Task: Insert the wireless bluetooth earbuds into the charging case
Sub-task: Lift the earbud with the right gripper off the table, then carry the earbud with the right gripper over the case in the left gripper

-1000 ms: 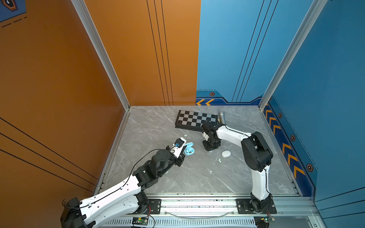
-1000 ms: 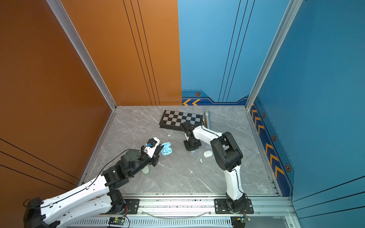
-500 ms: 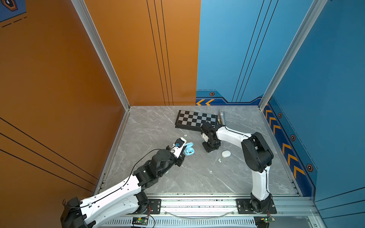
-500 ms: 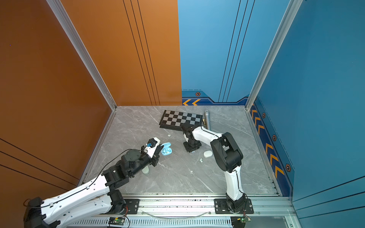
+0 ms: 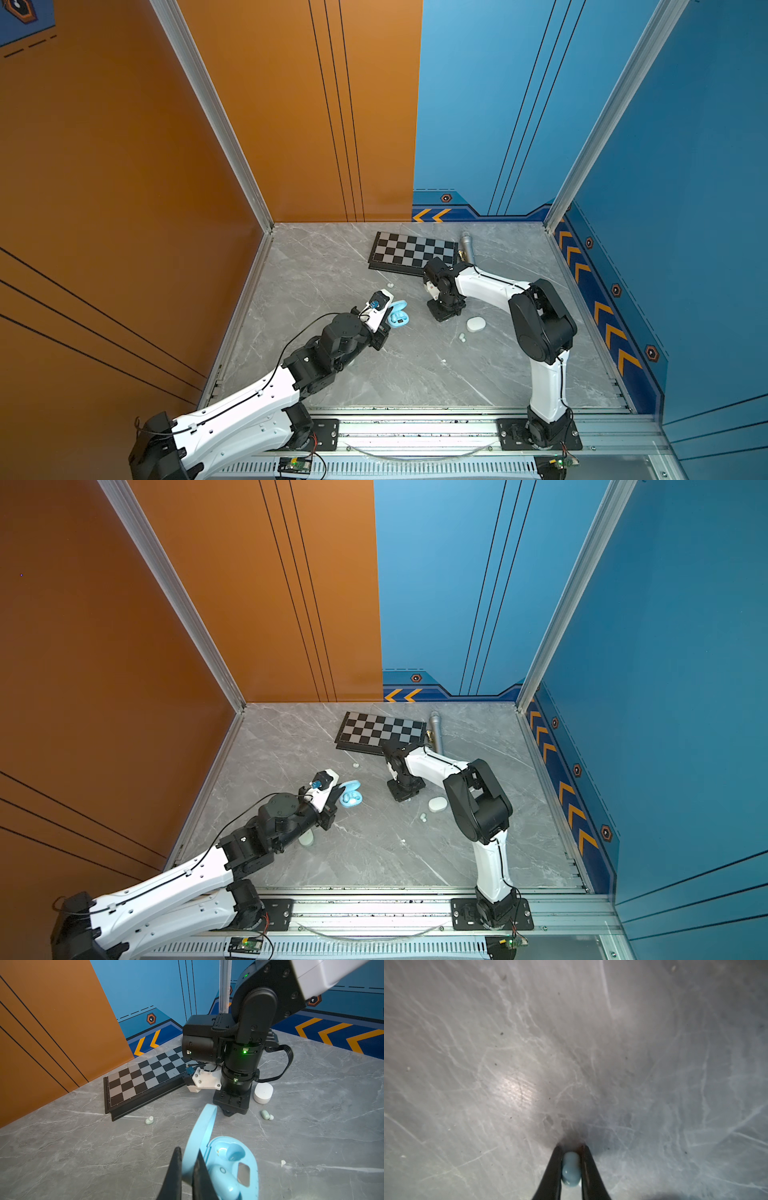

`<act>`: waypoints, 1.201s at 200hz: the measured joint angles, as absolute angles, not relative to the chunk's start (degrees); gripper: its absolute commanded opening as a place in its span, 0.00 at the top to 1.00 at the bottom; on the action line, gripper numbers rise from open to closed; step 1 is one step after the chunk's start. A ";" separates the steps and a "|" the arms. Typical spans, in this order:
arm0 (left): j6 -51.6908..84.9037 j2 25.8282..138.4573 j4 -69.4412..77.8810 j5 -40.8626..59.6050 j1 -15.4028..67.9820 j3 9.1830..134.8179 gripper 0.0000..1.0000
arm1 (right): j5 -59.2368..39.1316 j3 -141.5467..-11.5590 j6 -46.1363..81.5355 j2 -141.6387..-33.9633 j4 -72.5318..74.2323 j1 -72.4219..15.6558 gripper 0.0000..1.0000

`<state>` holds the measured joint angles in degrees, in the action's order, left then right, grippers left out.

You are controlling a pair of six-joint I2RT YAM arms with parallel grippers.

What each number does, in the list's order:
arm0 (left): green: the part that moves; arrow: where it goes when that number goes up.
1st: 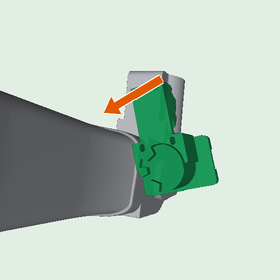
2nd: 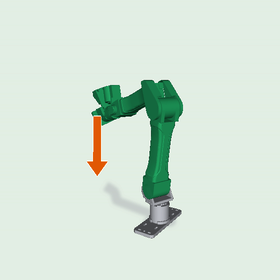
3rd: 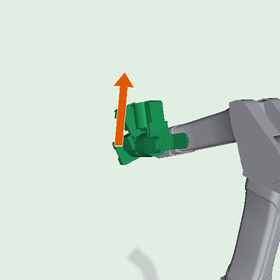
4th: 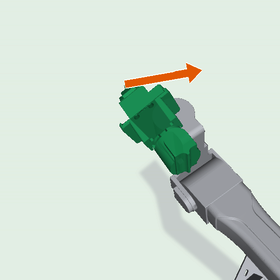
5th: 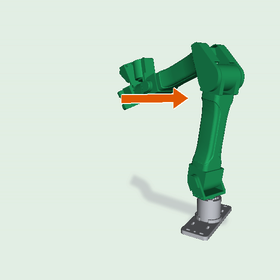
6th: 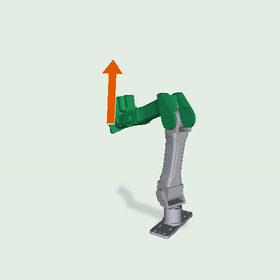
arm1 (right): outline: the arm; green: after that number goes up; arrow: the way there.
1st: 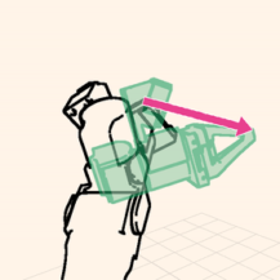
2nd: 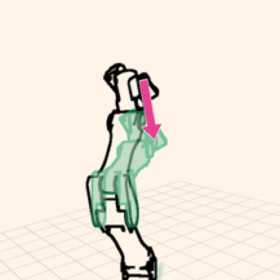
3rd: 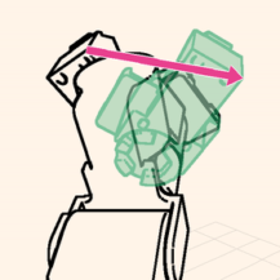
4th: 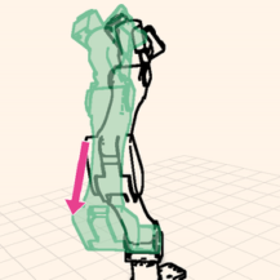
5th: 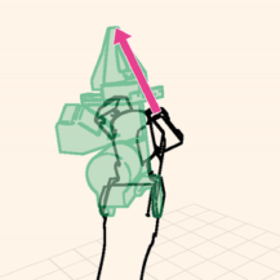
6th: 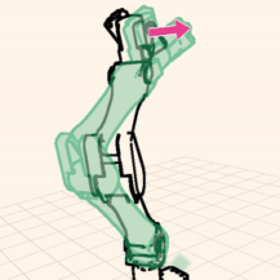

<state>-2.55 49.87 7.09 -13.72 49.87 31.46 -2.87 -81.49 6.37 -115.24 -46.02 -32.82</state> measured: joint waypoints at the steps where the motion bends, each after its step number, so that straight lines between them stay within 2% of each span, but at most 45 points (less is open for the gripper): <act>1: -2.55 49.93 7.09 -13.69 49.87 31.46 1.00 | -2.98 -81.49 6.39 -115.24 -46.04 -32.80 0.87; 38: -2.52 53.32 10.37 -12.43 49.87 31.44 1.00 | -12.88 -81.45 7.94 -110.61 -46.11 -28.93 0.87; 81: -2.55 58.87 18.87 -10.02 49.12 31.46 1.00 | -27.24 -81.14 9.93 -97.14 -45.87 -22.94 0.86; 140: -2.46 65.87 26.24 -4.27 45.84 33.43 1.00 | -41.98 -76.47 13.58 -84.99 -45.84 -21.89 0.86; 187: -1.10 66.46 28.93 1.45 43.35 34.94 1.00 | -49.89 -74.37 17.30 -80.03 -42.39 -22.44 0.86; 240: 0.47 66.46 29.41 5.58 42.68 35.29 1.00 | -52.99 -74.28 20.32 -79.64 -37.45 -24.75 0.85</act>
